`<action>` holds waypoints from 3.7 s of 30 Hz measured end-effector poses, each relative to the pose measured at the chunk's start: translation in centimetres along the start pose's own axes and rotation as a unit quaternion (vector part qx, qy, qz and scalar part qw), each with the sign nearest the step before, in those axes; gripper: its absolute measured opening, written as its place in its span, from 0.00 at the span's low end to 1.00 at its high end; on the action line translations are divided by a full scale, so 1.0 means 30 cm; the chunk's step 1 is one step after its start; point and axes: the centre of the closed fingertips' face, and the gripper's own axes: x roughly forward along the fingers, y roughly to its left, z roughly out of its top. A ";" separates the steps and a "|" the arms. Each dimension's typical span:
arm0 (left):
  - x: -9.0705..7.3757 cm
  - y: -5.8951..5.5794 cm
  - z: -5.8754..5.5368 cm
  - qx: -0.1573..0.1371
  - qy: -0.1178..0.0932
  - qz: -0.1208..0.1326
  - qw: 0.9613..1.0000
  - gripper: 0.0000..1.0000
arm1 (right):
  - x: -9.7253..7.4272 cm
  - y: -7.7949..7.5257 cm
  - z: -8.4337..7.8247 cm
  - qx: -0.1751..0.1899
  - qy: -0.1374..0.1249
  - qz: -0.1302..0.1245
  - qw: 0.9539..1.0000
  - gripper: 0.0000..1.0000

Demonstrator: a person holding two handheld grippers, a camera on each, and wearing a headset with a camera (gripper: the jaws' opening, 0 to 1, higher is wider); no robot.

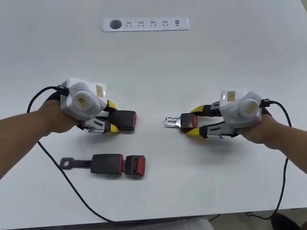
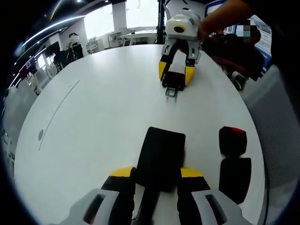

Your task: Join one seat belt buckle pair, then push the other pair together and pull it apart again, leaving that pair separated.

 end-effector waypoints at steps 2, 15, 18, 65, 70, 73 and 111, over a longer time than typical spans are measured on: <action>0.000 0.001 0.000 -0.001 0.001 0.001 1.000 0.36 | 0.010 0.008 0.013 -0.001 -0.003 0.001 1.000 0.35; 0.004 0.005 -0.003 -0.003 0.005 0.001 1.000 0.36 | 0.079 0.022 0.074 -0.002 -0.015 0.002 1.000 0.35; 0.005 0.004 -0.003 -0.003 0.007 0.001 1.000 0.36 | 0.099 0.021 0.082 -0.001 -0.013 0.003 1.000 0.35; 0.007 -0.004 0.002 0.030 0.021 -0.010 0.999 0.34 | 0.268 0.046 0.199 -0.013 0.017 0.008 1.000 0.34; 0.007 -0.004 0.001 0.030 0.021 -0.010 0.999 0.34 | 0.290 0.053 0.219 -0.002 0.019 0.004 1.000 0.34; 0.006 -0.004 0.000 0.025 0.014 -0.009 1.000 0.34 | 0.293 0.051 0.221 0.014 0.017 -0.003 1.000 0.34; -0.002 -0.012 -0.004 0.069 0.034 -0.034 0.996 0.33 | 0.306 0.047 0.233 -0.010 0.064 -0.010 0.998 0.35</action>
